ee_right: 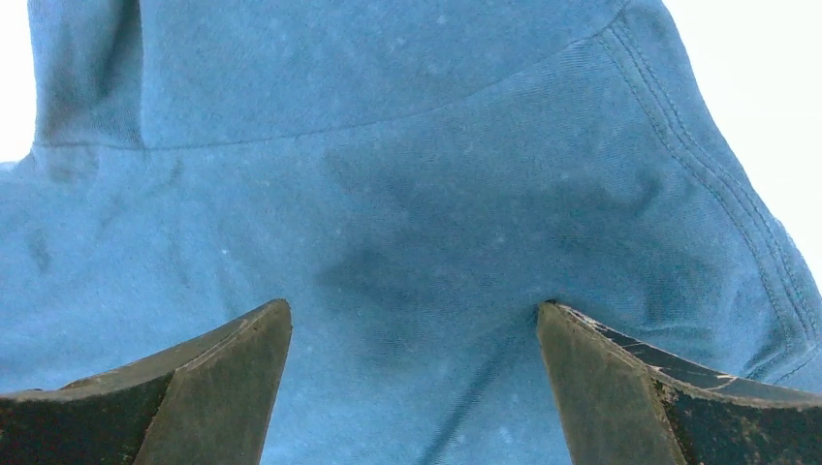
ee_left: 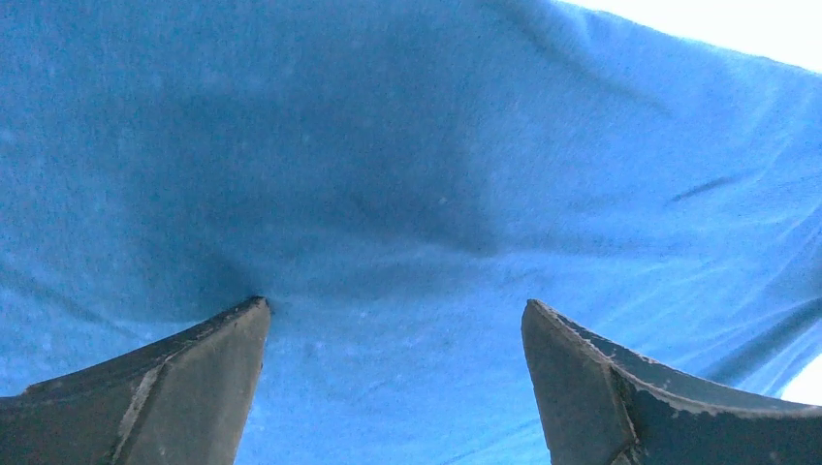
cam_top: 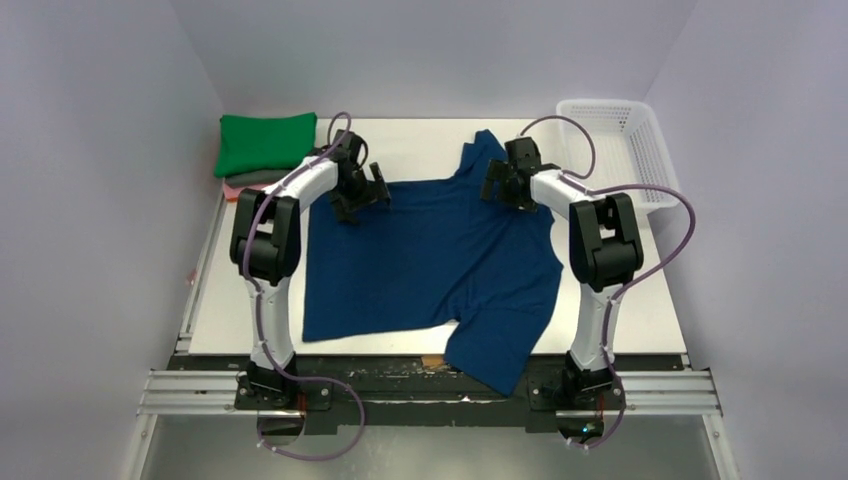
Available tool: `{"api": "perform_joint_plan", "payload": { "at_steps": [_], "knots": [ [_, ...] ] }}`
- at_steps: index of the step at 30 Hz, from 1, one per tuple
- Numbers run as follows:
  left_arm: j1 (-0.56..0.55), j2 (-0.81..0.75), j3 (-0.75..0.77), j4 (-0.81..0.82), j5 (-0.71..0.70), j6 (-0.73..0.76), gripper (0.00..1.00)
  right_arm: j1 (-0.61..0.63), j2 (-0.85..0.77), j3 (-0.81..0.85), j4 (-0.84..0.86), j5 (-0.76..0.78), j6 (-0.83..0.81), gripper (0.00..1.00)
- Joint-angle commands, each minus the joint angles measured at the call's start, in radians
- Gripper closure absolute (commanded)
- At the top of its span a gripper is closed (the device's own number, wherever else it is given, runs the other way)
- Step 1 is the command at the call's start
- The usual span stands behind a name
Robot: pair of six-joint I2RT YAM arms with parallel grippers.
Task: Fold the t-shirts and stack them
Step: Flatten out the tshirt
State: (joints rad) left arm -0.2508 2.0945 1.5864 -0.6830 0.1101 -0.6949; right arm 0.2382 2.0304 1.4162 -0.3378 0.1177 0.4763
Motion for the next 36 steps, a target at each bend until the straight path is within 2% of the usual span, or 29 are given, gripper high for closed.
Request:
{"api": "perform_joint_plan", "payload": {
  "at_steps": [1,5,10,14,17,19,21,24,25,29,32,36],
  "knots": [
    [0.037,0.137,0.157,-0.046,0.048,0.021,0.00,-0.043,0.130,0.102,-0.026,-0.059,0.008,0.04],
    [0.057,0.248,0.380,-0.182,0.060,0.030,0.00,-0.052,0.224,0.219,-0.038,-0.083,0.002,0.04],
    [0.073,0.299,0.470,-0.166,0.091,0.045,0.00,-0.062,0.287,0.322,-0.046,-0.107,0.004,0.04],
    [0.078,0.342,0.600,-0.212,0.121,0.053,0.00,-0.063,0.229,0.328,-0.056,-0.115,-0.018,0.04],
    [0.065,0.265,0.604,-0.229,0.103,0.075,0.00,-0.062,0.111,0.280,-0.081,-0.060,-0.050,0.03],
    [0.047,0.112,0.506,-0.218,0.043,0.090,0.00,-0.059,0.000,0.209,-0.095,-0.033,-0.062,0.01],
    [0.025,-0.060,0.333,-0.168,-0.015,0.091,0.00,-0.055,-0.125,0.117,-0.080,-0.011,-0.060,0.01],
    [-0.017,-0.349,-0.009,-0.068,-0.096,0.062,0.00,-0.040,-0.349,-0.122,-0.039,-0.005,-0.035,0.01],
    [-0.037,-0.448,-0.166,-0.045,-0.147,0.040,0.00,-0.032,-0.417,-0.199,-0.029,-0.006,-0.027,0.01],
    [-0.135,-0.791,-0.619,-0.024,-0.302,-0.104,0.00,-0.003,-0.669,-0.468,-0.028,0.009,0.014,0.01],
    [-0.178,-1.001,-0.869,-0.046,-0.338,-0.229,0.02,0.000,-0.829,-0.604,-0.031,0.006,0.042,0.01],
    [-0.183,-1.176,-1.059,-0.068,-0.364,-0.333,0.08,0.002,-0.959,-0.668,-0.025,-0.018,0.066,0.02]
  ]
}}
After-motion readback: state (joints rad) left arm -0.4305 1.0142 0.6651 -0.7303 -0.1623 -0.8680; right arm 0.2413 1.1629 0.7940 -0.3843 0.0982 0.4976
